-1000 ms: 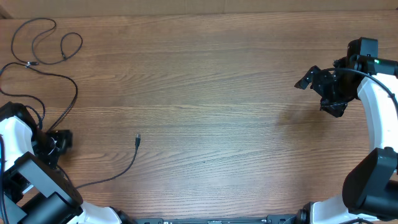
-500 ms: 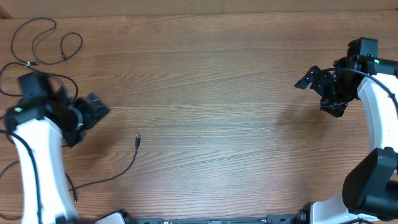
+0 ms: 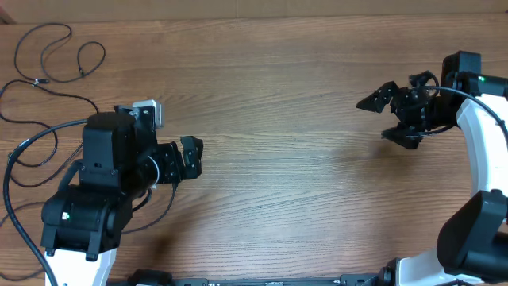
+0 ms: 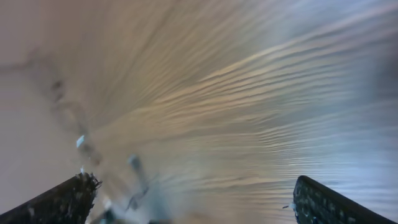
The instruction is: Untangle cables
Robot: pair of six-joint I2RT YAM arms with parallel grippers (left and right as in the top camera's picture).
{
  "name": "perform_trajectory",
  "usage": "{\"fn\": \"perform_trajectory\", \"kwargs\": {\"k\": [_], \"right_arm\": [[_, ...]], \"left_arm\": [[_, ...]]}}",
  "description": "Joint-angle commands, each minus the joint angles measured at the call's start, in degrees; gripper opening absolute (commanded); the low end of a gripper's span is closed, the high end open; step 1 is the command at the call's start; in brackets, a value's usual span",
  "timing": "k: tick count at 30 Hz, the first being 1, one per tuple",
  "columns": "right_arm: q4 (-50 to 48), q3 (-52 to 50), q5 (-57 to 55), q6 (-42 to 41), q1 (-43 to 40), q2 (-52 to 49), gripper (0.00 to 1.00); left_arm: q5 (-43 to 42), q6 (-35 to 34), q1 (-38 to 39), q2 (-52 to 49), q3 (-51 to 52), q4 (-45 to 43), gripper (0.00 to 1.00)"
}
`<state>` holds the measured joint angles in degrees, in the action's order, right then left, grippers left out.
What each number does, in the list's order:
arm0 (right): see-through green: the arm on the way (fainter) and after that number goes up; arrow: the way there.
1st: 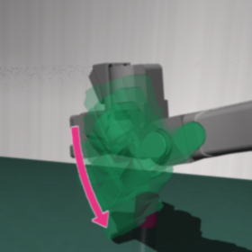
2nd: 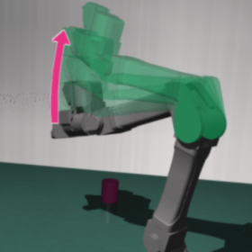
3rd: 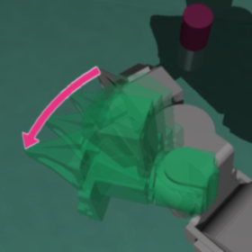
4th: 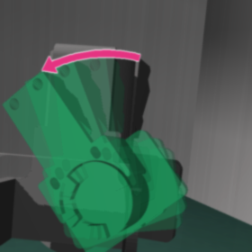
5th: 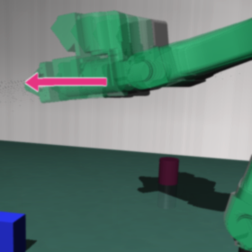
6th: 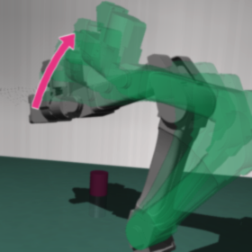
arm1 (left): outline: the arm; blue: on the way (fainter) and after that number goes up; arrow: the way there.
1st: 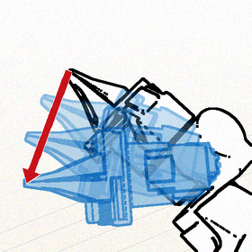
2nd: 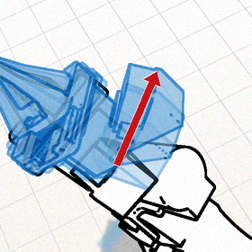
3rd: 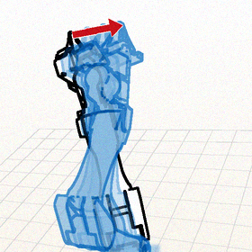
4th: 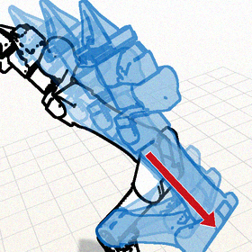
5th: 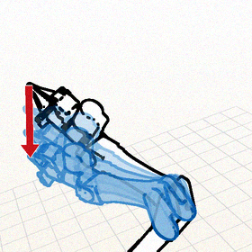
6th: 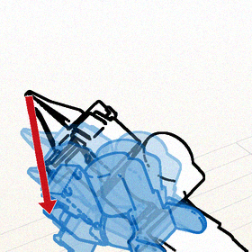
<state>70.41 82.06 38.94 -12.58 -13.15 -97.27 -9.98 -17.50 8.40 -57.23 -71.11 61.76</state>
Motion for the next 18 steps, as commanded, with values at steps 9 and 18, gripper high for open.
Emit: {"fn": "perform_trajectory", "kwargs": {"k": [9, 18], "right_arm": [[7.19, 0.74, -14.53, 5.18, -0.33, 31.34, 1.0], [7.85, -4.09, -24.04, 0.46, -0.33, 64.04, 1.0]], "left_arm": [[1.81, 1.22, 0.26, -4.35, -0.96, 0.13, 1.0], [-7.45, 5.7, 0.31, -4.11, -0.96, 1.55, 1.0]]}}
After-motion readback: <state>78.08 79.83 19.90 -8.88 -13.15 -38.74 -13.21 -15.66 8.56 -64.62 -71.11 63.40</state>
